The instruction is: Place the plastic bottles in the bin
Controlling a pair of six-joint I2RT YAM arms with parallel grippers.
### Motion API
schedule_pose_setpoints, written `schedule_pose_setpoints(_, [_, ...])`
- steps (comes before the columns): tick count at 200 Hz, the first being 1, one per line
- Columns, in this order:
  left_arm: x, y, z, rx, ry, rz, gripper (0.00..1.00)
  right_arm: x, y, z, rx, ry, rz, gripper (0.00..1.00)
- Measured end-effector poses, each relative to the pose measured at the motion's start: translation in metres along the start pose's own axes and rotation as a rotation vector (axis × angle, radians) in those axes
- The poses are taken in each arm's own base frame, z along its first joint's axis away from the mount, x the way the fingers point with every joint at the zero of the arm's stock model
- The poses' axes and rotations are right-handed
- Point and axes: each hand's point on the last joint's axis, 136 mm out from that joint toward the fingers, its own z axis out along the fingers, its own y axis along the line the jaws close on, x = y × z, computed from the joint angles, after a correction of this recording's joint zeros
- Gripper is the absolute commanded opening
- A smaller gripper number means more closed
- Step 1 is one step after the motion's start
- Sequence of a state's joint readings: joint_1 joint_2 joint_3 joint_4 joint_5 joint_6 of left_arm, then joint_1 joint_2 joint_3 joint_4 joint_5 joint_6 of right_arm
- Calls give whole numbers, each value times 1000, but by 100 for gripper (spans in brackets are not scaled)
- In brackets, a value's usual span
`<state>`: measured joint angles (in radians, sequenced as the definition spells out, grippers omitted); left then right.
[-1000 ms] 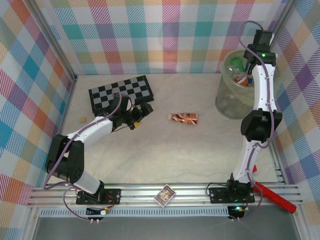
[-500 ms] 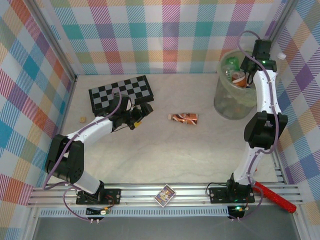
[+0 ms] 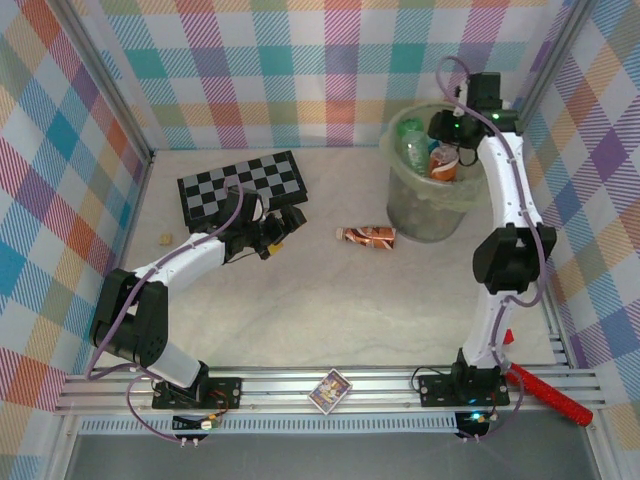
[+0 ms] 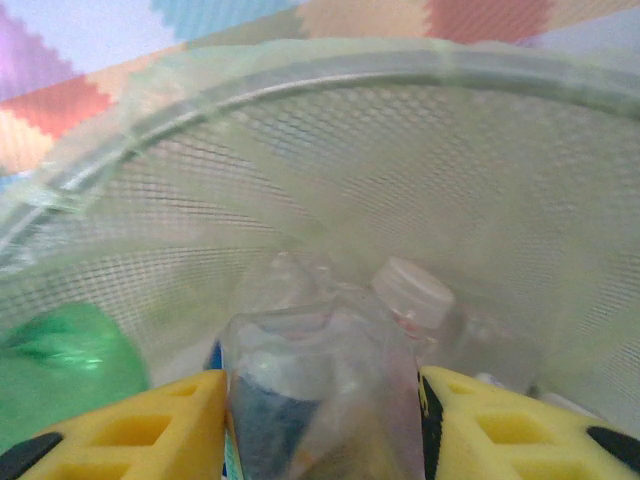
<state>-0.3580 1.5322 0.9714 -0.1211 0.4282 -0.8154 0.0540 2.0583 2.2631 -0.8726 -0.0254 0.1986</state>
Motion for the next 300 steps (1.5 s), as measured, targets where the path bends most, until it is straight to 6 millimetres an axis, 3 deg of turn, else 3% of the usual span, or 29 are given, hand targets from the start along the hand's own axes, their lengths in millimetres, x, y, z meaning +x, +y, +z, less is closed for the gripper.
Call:
schedule_pose_setpoints(30, [0,1,0,-3,2,-1,100,5,50,11,-81,26,-58,53])
schedule_pose_setpoints(59, [1,2,-1,-8,4,0,100,9,71,13,-106,38,-85,61])
schedule_pose_setpoints(132, [0,-1,-2,-3,2,6,100,-15,70,-19,-64,-46,-123,83])
schedule_pose_setpoints(179, [-1,-3,-2,1,0,8,99,-33,68,-58,-50,-127,-142,84])
schedule_pose_setpoints(231, [1,-5,-1,8,4,5,99,-42,83,-98,-126,-177,-146,83])
schedule_pose_setpoints(256, [4,-7,0,12,12,9,99,-30,87,-112,-157,-150,-155,83])
schedule_pose_setpoints(300, [8,-5,10,17,36,-17,99,24,103,-145,-230,-62,-232,83])
